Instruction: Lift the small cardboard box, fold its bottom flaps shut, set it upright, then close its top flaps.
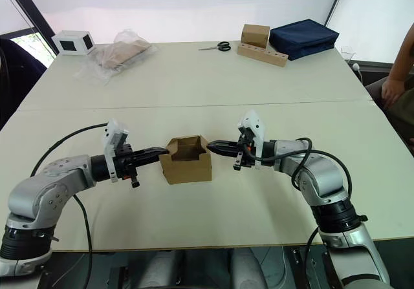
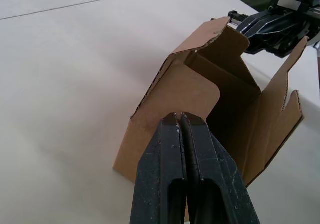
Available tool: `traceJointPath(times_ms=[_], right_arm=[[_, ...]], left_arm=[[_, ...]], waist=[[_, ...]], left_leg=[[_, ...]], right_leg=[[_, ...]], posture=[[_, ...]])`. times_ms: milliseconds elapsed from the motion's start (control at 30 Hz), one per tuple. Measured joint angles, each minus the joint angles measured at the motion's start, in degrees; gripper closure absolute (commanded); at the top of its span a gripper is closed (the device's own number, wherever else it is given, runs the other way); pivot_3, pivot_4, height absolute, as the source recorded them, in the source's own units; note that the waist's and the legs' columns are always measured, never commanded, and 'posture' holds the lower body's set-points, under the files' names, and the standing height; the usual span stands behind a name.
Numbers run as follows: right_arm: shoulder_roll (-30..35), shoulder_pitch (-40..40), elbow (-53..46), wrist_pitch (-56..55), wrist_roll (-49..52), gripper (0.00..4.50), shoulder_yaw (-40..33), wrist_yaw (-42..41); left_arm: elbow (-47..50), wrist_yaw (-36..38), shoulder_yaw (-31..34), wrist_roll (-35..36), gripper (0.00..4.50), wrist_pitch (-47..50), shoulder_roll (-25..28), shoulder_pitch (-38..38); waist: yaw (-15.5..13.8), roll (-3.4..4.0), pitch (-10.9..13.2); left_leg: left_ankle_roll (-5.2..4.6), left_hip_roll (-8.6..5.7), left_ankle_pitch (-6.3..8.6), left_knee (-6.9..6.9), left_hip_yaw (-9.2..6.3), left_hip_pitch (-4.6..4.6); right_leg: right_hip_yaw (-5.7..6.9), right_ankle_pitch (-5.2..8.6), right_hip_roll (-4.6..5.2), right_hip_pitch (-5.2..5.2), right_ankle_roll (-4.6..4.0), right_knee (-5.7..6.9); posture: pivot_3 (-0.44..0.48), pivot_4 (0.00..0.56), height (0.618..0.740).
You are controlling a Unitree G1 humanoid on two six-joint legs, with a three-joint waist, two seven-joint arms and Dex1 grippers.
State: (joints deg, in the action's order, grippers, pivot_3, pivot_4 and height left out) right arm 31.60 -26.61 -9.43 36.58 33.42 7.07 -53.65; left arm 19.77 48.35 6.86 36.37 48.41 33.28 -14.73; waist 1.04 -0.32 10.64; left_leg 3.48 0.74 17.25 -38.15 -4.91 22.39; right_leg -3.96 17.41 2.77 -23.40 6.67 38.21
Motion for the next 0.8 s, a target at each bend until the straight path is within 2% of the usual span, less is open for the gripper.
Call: traceJointPath(times_ms=[233, 800], right_arm=[[-1.2, 0.0, 0.2, -0.3, -1.8, 4.50, 1.8, -0.7], [-2.4, -1.0, 1.9, -1.5, -5.7, 4.50, 3.6, -0.9]], left_arm=[[-1.3, -0.1, -3.0, -1.6, 4.42, -2.7, 0.3, -1.4], [-2.1, 0.0, -4.0, -2.2, 4.42, -5.2, 1.1, -1.2]], waist=[[0.0, 0.00, 0.0], [0.1, 0.01, 0.0]], left_leg=[[0.00, 0.00, 0.00, 0.00, 0.00, 0.00], [-0.01, 0.00, 0.00, 0.00, -0.02, -0.03]], right_leg=[[0.00, 0.00, 0.00, 0.00, 0.00, 0.00], [0.00, 0.00, -0.01, 0.02, 0.00, 0.01]], posture=[[0.000, 0.150, 0.740], [0.000, 0.150, 0.740]])
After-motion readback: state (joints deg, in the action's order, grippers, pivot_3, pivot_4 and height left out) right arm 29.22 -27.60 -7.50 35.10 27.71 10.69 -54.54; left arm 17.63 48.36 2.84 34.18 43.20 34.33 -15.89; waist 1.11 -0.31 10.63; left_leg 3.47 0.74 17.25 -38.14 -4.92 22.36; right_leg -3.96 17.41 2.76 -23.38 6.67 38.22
